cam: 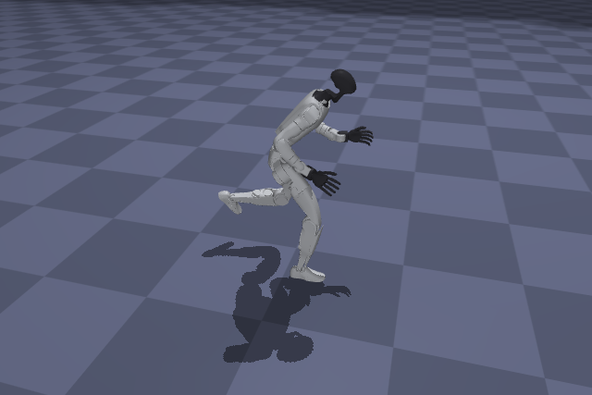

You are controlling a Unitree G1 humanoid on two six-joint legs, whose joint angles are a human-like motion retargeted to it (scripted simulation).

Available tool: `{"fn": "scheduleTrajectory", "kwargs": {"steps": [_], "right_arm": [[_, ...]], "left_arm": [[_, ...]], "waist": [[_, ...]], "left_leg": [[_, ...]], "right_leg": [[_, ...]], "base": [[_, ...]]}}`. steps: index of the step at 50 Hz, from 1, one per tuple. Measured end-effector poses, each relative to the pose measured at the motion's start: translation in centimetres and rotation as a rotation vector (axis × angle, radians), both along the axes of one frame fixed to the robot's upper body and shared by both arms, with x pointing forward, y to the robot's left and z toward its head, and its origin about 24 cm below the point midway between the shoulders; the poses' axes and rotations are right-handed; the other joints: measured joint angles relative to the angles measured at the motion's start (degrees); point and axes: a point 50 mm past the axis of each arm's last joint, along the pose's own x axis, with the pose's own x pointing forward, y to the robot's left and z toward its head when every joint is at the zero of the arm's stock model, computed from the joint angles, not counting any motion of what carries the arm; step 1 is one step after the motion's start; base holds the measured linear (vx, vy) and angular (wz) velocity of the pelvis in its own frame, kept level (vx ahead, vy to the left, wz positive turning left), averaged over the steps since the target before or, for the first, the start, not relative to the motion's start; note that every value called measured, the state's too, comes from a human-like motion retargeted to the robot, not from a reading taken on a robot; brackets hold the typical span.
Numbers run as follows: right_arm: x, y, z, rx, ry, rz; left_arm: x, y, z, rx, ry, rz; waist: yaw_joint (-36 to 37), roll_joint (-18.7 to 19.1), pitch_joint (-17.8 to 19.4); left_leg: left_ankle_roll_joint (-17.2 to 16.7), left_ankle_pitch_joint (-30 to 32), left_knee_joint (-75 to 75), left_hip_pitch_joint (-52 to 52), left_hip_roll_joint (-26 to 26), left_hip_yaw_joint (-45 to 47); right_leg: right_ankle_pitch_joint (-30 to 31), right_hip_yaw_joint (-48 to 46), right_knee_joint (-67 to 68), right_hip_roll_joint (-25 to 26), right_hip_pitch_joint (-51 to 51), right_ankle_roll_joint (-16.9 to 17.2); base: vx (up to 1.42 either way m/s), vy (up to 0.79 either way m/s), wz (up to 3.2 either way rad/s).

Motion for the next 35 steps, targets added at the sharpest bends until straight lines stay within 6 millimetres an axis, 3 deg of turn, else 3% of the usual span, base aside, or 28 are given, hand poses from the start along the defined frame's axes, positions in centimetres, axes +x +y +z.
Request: {"fn": "scheduleTrajectory", "kwargs": {"steps": [2,3,5,8,10,12,15,17,20,23,25,27,29,32,33,34,35], "right_arm": [[3.9,3.4,5.5,0.013,-0.255,0.120],[4.5,5.2,8.1,0.029,-0.366,0.197],[4.2,8.5,12.4,0.050,-0.543,0.373],[1.8,11.2,14.9,-0.088,-0.669,0.553],[0.6,11.6,14.6,-0.263,-0.688,0.535],[-0.1,11.3,13.1,-0.358,-0.641,0.487],[-0.2,11.3,10.5,-0.265,-0.479,0.595],[0.3,11.5,9.4,-0.149,-0.369,0.702],[1.2,11.2,8.3,-0.112,-0.276,0.724],[2.0,9.6,6.1,-0.206,-0.198,0.551],[2.4,8.4,4.1,-0.185,-0.128,0.437],[2.5,7.0,2.8,-0.140,-0.089,0.348],[2.6,5.8,2.5,-0.155,-0.074,0.299],[2.5,4.3,2.3,-0.227,-0.035,0.290],[2.4,3.8,2.1,-0.238,-0.003,0.296],[2.0,3.1,1.8,-0.252,0.028,0.295],[1.5,2.2,1.6,-0.268,0.057,0.292]], "left_arm": [[-0.4,0.7,-4.3,-0.023,0.177,0.012],[-1.1,0.9,-5.8,-0.004,0.236,0.017],[-2.7,1.5,-7.5,0.055,0.309,0.009],[-4.7,2.2,-8.9,0.120,0.381,-0.053],[-5.7,2.6,-9.7,0.129,0.436,-0.094],[-6.6,3.2,-10.8,0.109,0.506,-0.110],[-7.6,4.0,-11.9,0.083,0.583,-0.097],[-7.5,4.3,-12.0,0.034,0.589,-0.069],[-5.6,3.1,-11.5,-0.040,0.536,-0.067],[-1.0,-0.2,-7.8,0.045,0.374,-0.121],[2.0,-3.6,-2.9,0.127,0.185,-0.204],[3.4,-7.1,2.9,0.167,-0.032,-0.278],[2.7,-10.1,8.6,0.148,-0.261,-0.328],[-0.7,-12.7,16.0,0.012,-0.582,-0.408],[-2.7,-13.2,18.0,-0.161,-0.674,-0.609],[-3.6,-12.7,19.4,-0.235,-0.732,-0.571],[-4.0,-11.8,20.6,-0.272,-0.777,-0.411]], "waist": [[4.26,-2.58,0.00],[6.55,-4.11,0.00],[10.27,-7.24,0.00],[12.45,-9.83,0.00],[14.07,-10.03,0.00],[17.37,-8.32,0.00],[18.89,-5.51,-0.38],[16.05,-5.83,-0.96],[10.30,-8.45,-1.53],[7.33,-8.63,-0.60],[8.16,-7.44,-0.23],[9.11,-5.56,-0.15],[9.60,-3.75,-0.24],[9.35,-1.49,-0.20],[8.64,-0.60,-0.36],[7.73,0.38,-0.52],[6.73,1.39,-0.69]], "left_leg": [[2.50,-2.00,3.74,-12.01,-8.51,1.55],[3.24,-1.72,2.59,-17.02,-12.43,3.07],[4.17,-0.17,-4.87,-25.20,-18.20,6.47],[4.94,2.92,-29.64,-28.62,-19.93,13.35],[3.54,7.91,-53.54,-23.45,-17.88,22.49],[-1.84,18.26,-76.62,-14.08,-15.02,37.07],[-7.68,30.76,-91.29,-4.27,-12.47,59.40],[-4.97,24.58,-89.95,-0.61,-12.66,60.90],[1.65,8.77,-77.22,0.78,-12.47,50.72],[4.83,1.35,-54.79,-4.64,-9.52,41.40],[3.56,0.87,-51.99,-5.59,-12.27,34.90],[1.81,1.50,-50.31,-6.10,-15.22,28.90],[0.28,2.68,-49.34,-6.11,-17.91,23.33],[-2.12,6.28,-53.57,-3.25,-22.56,14.56],[-2.96,7.65,-54.88,-2.40,-24.19,11.01],[-3.49,9.08,-56.40,-1.12,-25.72,7.33],[-3.87,10.54,-58.01,0.37,-27.20,3.59]], "right_leg": [[1.21,1.78,-4.15,0.90,0.28,-0.13],[1.98,2.66,-6.20,0.93,1.13,0.07],[3.30,3.78,-10.18,0.31,3.89,0.61],[4.59,2.09,-16.03,-0.42,11.26,0.44],[5.67,0.26,-18.20,0.96,16.86,0.49],[6.18,-0.06,-16.06,5.41,21.90,0.29],[7.48,1.15,-4.80,10.36,26.12,0.15],[10.42,4.76,7.46,10.33,24.68,2.65],[11.74,14.38,24.16,11.46,20.80,7.82],[4.03,18.55,35.23,11.63,17.85,5.19],[0.74,19.12,38.88,10.26,14.61,2.66],[-3.26,19.52,40.03,9.36,11.97,-0.45],[-6.09,20.57,38.78,9.92,9.57,-2.87],[-7.11,22.39,30.41,12.31,8.20,-4.78],[-7.05,22.54,26.51,12.83,8.29,-4.94],[-6.52,22.78,21.95,13.41,8.97,-4.82],[-5.76,23.06,17.06,14.02,9.93,-4.56]], "base": [[0.47,-0.06,-1.15],[0.49,-0.02,-0.81],[0.54,-0.02,-0.29],[0.63,-0.02,0.48],[0.75,0.01,0.22],[0.86,0.07,-0.52],[0.87,0.16,-0.08],[0.77,0.21,1.05],[0.65,0.11,1.97],[0.47,0.01,2.84],[0.24,0.02,3.16],[0.24,0.00,3.45],[0.21,-0.02,3.37],[0.17,-0.01,3.44],[0.23,0.01,3.78],[0.25,0.01,3.88],[0.28,0.01,3.89]]}}
